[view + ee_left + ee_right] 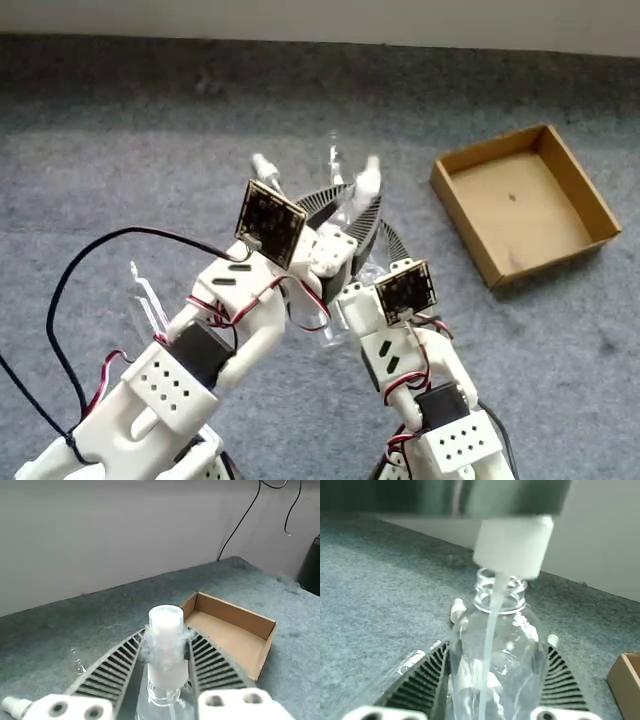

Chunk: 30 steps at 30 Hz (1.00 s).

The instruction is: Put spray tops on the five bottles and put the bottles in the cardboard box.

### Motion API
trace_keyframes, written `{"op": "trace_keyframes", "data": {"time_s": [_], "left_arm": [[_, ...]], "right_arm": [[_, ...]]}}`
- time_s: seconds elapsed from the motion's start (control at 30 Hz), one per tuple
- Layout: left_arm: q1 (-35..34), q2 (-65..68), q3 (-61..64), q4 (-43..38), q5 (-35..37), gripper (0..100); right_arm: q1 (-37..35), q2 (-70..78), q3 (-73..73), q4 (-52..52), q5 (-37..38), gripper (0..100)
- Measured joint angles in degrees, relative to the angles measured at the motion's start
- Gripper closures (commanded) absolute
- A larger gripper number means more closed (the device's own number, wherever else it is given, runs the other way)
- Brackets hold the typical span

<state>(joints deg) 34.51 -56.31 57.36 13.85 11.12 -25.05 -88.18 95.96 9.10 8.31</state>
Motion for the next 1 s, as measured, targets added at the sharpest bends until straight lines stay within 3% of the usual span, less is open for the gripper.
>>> {"op": "trace_keyframes", "data": {"time_s": [0.57,0.83,1.0], "left_arm": [[0.4,-1.5,6.8,-1.1,0.2,100],[0.6,-1.1,6.8,-1.3,0.2,99],[-0.5,-1.1,6.8,-1.2,0.2,87]], "right_arm": [[0.0,0.1,0.0,0.6,0.0,84.2],[-0.1,0.1,0.0,0.6,-5.9,84.2],[-0.1,0.1,0.0,0.6,-6.0,84.2]]}}
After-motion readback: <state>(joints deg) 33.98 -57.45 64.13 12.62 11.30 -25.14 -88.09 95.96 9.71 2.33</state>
